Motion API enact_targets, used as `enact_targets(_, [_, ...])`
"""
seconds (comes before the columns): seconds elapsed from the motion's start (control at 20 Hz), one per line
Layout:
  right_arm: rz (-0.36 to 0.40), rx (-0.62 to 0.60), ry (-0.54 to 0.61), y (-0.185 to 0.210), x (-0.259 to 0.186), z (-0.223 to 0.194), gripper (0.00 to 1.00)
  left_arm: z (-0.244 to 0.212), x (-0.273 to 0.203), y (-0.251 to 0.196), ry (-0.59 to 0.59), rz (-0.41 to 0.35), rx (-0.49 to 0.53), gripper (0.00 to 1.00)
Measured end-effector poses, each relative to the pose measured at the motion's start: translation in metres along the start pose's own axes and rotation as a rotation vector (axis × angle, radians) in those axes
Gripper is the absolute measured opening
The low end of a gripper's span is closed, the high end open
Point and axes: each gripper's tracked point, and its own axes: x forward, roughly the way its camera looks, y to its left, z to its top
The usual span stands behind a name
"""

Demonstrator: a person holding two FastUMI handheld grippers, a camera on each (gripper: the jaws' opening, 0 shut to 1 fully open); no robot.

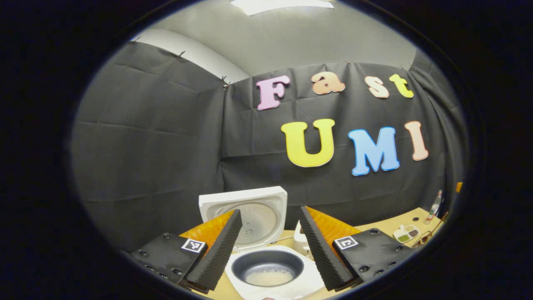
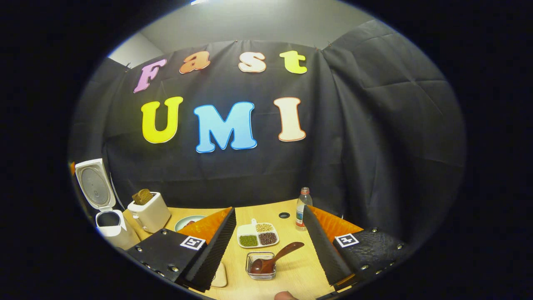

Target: Close the left gripper, press the button to open the rice cooker; take a wooden spoon from the chopstick holder with the right hand, scoop a spoonful of rice and pour it into the rice cooker, then put the wooden spoon back into the chopstick holder.

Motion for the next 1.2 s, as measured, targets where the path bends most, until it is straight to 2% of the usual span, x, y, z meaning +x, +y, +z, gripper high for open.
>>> enact_targets(0.05, [0.002,-0.003,-0.006,0.005,-0.003,0.002,0.97,0.003,0.011,0.006,0.001,0.008,-0.002,0.96])
enact_targets(0.2, [-0.004,-0.021,-0.009,0.014,-0.013,0.000,0.98,0.013,0.047,0.027,0.004,0.037,0.002,0.96])
enact_targets(0.25, [-0.007,-0.024,-0.006,0.016,-0.016,-0.002,0.98,0.017,0.060,0.033,0.005,0.047,0.005,0.92])
enact_targets(0.3, [-0.010,-0.024,-0.004,0.018,-0.019,-0.004,0.98,0.018,0.072,0.039,0.006,0.054,0.003,1.00])
enact_targets(0.35, [-0.014,-0.022,0.001,0.019,-0.021,-0.007,0.98,0.020,0.084,0.043,0.008,0.057,-0.001,0.96])
enact_targets(0.4, [-0.020,-0.020,0.005,0.020,-0.024,-0.010,0.98,0.022,0.095,0.048,0.010,0.062,-0.007,1.00])
enact_targets(0.5, [-0.033,-0.021,0.013,0.020,-0.028,-0.015,0.98,0.026,0.118,0.055,0.008,0.070,-0.017,0.96])
enact_targets(0.55, [-0.040,-0.021,0.017,0.019,-0.030,-0.018,0.98,0.028,0.129,0.059,0.006,0.076,-0.018,1.00])
enact_targets(0.6, [-0.047,-0.021,0.021,0.018,-0.032,-0.019,0.98,0.029,0.141,0.062,0.008,0.082,-0.016,0.96])
enact_targets(0.65, [-0.054,-0.021,0.025,0.017,-0.034,-0.022,0.98,0.028,0.152,0.065,0.015,0.088,-0.009,1.00])
enact_targets(0.7, [-0.061,-0.021,0.028,0.015,-0.036,-0.023,0.98,0.025,0.163,0.068,0.025,0.094,0.000,0.96])
enact_targets(0.85, [-0.082,-0.017,0.051,0.008,-0.040,-0.032,0.98,0.020,0.193,0.075,0.055,0.109,0.004,0.96])
enact_targets(0.9, [-0.085,-0.015,0.056,0.007,-0.041,-0.033,0.97,0.016,0.201,0.077,0.066,0.113,0.000,1.00])
enact_targets(1.1, [-0.097,-0.034,0.068,0.000,-0.045,-0.039,0.97,-0.014,0.228,0.083,0.165,0.123,-0.030,1.00])
enact_targets(1.15, [-0.098,-0.039,0.070,-0.001,-0.045,-0.040,0.97,-0.020,0.231,0.084,0.183,0.121,-0.039,0.96])
enact_targets(1.2, [-0.097,-0.040,0.072,-0.003,-0.044,-0.040,0.97,-0.026,0.233,0.083,0.201,0.123,-0.045,1.00])
